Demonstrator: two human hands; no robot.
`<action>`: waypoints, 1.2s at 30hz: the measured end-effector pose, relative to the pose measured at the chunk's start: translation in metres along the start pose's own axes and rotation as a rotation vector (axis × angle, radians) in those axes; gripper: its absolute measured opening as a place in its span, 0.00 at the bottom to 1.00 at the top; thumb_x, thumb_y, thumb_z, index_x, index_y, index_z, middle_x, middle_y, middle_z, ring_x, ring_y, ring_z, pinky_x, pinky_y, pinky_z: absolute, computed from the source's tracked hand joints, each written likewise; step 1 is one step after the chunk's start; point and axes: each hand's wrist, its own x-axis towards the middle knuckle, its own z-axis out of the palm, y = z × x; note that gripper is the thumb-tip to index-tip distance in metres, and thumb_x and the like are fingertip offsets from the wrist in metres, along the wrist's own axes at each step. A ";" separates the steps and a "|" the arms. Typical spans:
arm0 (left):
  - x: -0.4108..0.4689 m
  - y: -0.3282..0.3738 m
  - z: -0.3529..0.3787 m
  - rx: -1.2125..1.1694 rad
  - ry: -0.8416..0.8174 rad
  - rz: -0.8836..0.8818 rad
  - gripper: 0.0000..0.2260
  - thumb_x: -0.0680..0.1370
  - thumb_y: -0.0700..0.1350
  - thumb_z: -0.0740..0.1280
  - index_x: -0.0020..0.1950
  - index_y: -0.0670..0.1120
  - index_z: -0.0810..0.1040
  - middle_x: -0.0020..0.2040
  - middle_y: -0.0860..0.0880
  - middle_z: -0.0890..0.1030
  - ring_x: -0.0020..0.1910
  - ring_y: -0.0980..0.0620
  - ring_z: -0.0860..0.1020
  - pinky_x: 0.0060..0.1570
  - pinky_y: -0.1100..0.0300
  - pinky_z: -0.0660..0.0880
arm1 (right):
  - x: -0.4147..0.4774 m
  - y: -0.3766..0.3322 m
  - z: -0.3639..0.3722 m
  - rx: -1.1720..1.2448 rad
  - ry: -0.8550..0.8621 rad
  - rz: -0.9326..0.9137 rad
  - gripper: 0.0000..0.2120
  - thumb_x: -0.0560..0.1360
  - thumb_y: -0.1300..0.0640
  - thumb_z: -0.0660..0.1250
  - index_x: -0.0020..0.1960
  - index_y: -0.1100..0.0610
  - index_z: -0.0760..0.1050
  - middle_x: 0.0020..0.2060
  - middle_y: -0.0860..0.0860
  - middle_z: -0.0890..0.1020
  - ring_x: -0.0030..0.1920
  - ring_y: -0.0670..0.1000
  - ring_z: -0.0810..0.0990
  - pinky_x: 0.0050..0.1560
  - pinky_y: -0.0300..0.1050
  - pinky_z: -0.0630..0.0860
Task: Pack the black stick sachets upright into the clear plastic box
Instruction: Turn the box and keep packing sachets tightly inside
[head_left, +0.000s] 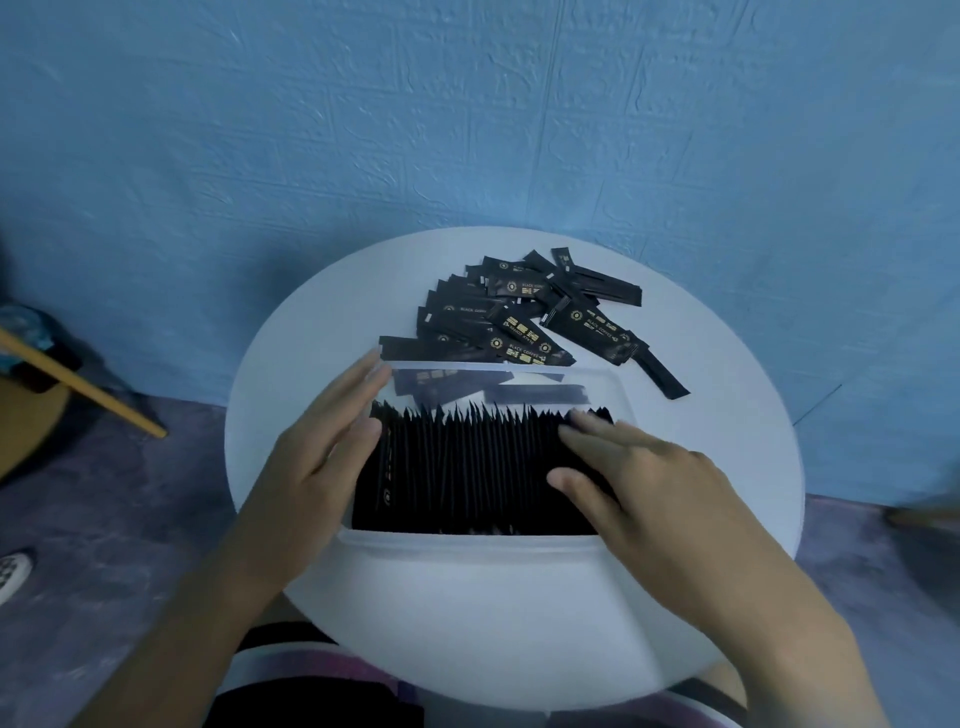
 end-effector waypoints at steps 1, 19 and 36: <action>0.000 -0.001 0.003 -0.052 -0.002 -0.011 0.21 0.81 0.49 0.58 0.75 0.58 0.70 0.76 0.66 0.66 0.76 0.67 0.61 0.77 0.61 0.57 | 0.000 0.000 0.001 -0.023 -0.005 -0.008 0.20 0.83 0.41 0.49 0.64 0.48 0.74 0.73 0.38 0.69 0.73 0.45 0.66 0.65 0.38 0.64; -0.005 -0.007 0.037 -0.202 0.053 0.112 0.21 0.79 0.38 0.58 0.70 0.50 0.76 0.74 0.56 0.72 0.77 0.58 0.65 0.73 0.68 0.60 | 0.192 0.041 0.003 0.008 -0.079 0.070 0.26 0.73 0.44 0.73 0.66 0.54 0.73 0.57 0.53 0.81 0.59 0.59 0.77 0.52 0.48 0.72; 0.000 -0.007 0.042 -0.197 0.086 0.108 0.21 0.79 0.39 0.58 0.69 0.49 0.77 0.74 0.55 0.73 0.76 0.57 0.66 0.73 0.66 0.61 | 0.175 0.042 -0.023 0.526 0.124 0.050 0.04 0.73 0.58 0.70 0.44 0.56 0.76 0.36 0.49 0.79 0.37 0.49 0.77 0.41 0.43 0.71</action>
